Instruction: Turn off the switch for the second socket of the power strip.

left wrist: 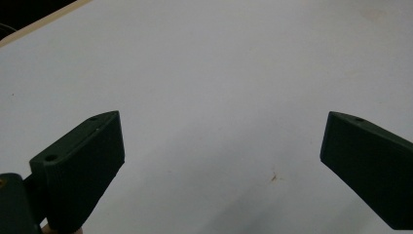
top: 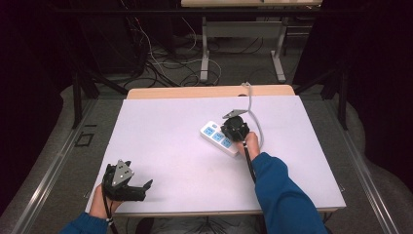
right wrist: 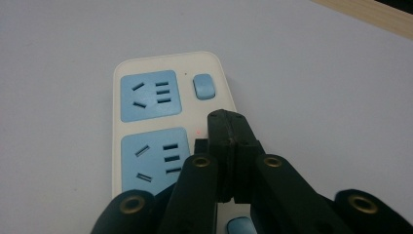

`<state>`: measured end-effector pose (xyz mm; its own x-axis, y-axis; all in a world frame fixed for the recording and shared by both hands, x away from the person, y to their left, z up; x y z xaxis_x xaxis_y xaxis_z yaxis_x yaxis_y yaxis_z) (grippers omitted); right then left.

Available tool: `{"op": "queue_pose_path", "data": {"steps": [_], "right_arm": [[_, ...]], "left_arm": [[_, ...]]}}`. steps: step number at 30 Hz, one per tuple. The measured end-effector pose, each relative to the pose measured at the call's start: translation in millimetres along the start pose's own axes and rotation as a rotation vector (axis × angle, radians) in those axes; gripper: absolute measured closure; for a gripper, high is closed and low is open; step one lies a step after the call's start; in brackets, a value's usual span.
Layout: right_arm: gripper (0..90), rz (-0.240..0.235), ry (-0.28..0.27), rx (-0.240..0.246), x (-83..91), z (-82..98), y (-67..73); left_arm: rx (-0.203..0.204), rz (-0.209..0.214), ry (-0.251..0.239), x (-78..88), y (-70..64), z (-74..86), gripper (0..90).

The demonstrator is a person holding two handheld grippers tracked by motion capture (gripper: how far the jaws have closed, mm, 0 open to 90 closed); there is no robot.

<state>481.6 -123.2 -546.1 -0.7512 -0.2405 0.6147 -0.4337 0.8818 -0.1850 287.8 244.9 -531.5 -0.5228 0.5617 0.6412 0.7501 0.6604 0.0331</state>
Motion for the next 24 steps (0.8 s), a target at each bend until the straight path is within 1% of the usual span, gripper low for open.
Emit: {"op": "queue_pose_path", "data": {"steps": [1, 2, 5, 7, 8, 17, 20, 21, 24], "right_arm": [[90.0, -0.001, -0.001, 0.001, -0.1, 0.0, -0.3], [90.0, -0.005, -0.006, -0.011, -0.4, 0.3, 0.2], [90.0, 0.001, -0.002, 0.006, 0.0, -0.2, 0.1], [90.0, 0.003, -0.004, 0.001, 0.2, -0.3, 1.3], [90.0, 0.003, -0.001, 0.014, 0.3, -0.9, 0.8], [90.0, 0.008, 0.002, 0.026, 0.6, -1.4, 0.9], [90.0, 0.001, -0.008, 0.022, 1.0, -1.6, 0.4], [90.0, 0.002, -0.014, 0.014, 2.3, -2.7, -0.1], [90.0, 0.002, -0.008, 0.016, 2.3, -2.6, 0.0]], "left_arm": [[-0.001, 0.000, 0.001, 0.0, 0.0, 0.0, 2.2], [-0.002, 0.000, 0.000, 0.1, 0.0, -0.1, 2.3], [-0.001, 0.000, -0.001, 0.0, 0.1, -0.1, 2.3], [-0.001, 0.000, 0.000, 0.0, 0.1, -0.1, 2.2], [-0.002, 0.000, 0.000, 0.1, 0.1, -0.1, 2.3], [-0.003, -0.001, -0.001, 0.2, 0.2, -0.2, 2.3], [-0.001, -0.001, -0.003, 0.2, 0.2, -0.1, 2.2], [-0.001, -0.001, -0.003, 0.2, 0.2, -0.1, 2.2], [-0.003, -0.001, -0.002, 0.3, 0.4, -0.1, 2.3]]}}
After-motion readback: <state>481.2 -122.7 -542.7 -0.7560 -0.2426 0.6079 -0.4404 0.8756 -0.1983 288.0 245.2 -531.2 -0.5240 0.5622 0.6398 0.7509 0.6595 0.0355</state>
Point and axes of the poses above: each handheld gripper's, and its own axes: x roughly backward along the jaws, z roughly out of its underside, y roughly to its left, the point moved 1 cm from there along -x, roughly forward along the jaws, and after that the axes turned 13 degrees about z, right-handed, at the moved point
